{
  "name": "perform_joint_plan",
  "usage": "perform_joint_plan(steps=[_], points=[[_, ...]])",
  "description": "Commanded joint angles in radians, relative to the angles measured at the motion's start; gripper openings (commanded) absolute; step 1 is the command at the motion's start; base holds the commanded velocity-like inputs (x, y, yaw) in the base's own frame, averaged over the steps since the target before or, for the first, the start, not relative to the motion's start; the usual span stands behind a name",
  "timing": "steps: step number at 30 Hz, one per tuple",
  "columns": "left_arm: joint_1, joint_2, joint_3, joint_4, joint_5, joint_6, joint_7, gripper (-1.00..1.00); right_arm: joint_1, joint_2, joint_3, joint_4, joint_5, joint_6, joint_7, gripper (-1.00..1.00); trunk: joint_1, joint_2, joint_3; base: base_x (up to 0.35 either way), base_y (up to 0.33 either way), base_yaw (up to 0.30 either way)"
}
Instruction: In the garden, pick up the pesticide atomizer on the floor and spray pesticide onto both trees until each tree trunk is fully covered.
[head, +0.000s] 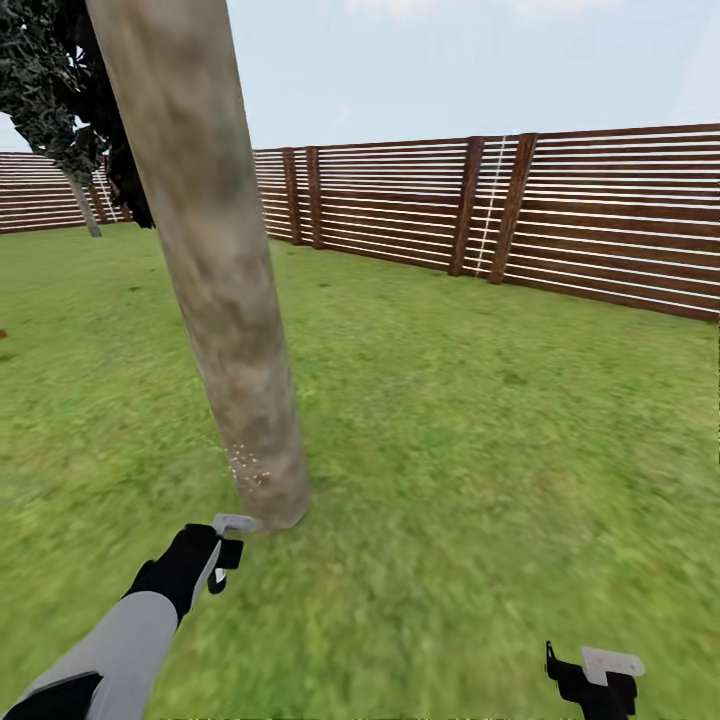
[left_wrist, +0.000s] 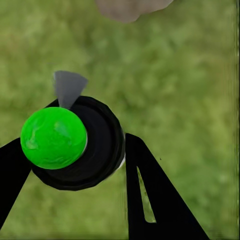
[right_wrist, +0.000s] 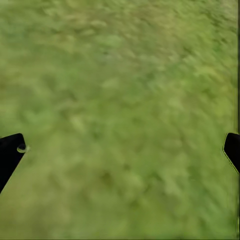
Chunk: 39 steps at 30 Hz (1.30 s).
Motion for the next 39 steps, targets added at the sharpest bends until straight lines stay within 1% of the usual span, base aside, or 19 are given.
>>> perform_joint_plan(steps=[1,8,22,26,32,34,39], points=[[-0.001,-0.001,0.006,-0.002,-0.009,0.004,-0.006,-1.00,-0.001,0.000,-0.006,0.002,0.011,-0.004,-0.005,1.00,0.000,0.000,-0.001,-0.019,-0.266,0.002],[-0.001,0.000,0.007,-0.002,-0.011,0.004,-0.006,-1.00,-0.001,0.000,-0.006,0.002,0.011,-0.004,-0.005,1.00,0.000,0.000,-0.001,0.012,-0.271,0.025],[-0.001,0.001,0.007,-0.002,-0.010,0.005,0.002,-1.00,-0.001,0.000,-0.006,0.002,0.011,-0.004,-0.005,1.00,0.000,0.000,-0.001,0.012,-0.272,0.251],[-0.001,0.001,0.008,-0.002,-0.009,0.005,0.002,-1.00,-0.001,0.000,-0.006,0.002,0.011,-0.004,-0.005,1.00,0.000,0.000,-0.001,0.066,-0.257,0.035],[-0.001,0.001,0.008,-0.003,-0.007,0.005,0.002,-1.00,-0.001,0.000,-0.006,0.002,0.011,-0.004,-0.005,1.00,0.000,0.000,-0.001,0.230,-0.189,0.009],[-0.001,0.001,0.008,-0.005,-0.007,0.005,0.002,-1.00,-0.001,0.000,-0.006,0.002,0.011,-0.004,-0.005,1.00,0.000,0.000,-0.001,0.240,-0.170,0.171],[-0.001,0.002,0.007,-0.016,-0.006,0.007,-0.002,-1.00,-0.001,0.000,-0.006,0.001,0.011,-0.004,-0.005,1.00,0.000,0.000,-0.001,0.040,-0.020,0.048]])
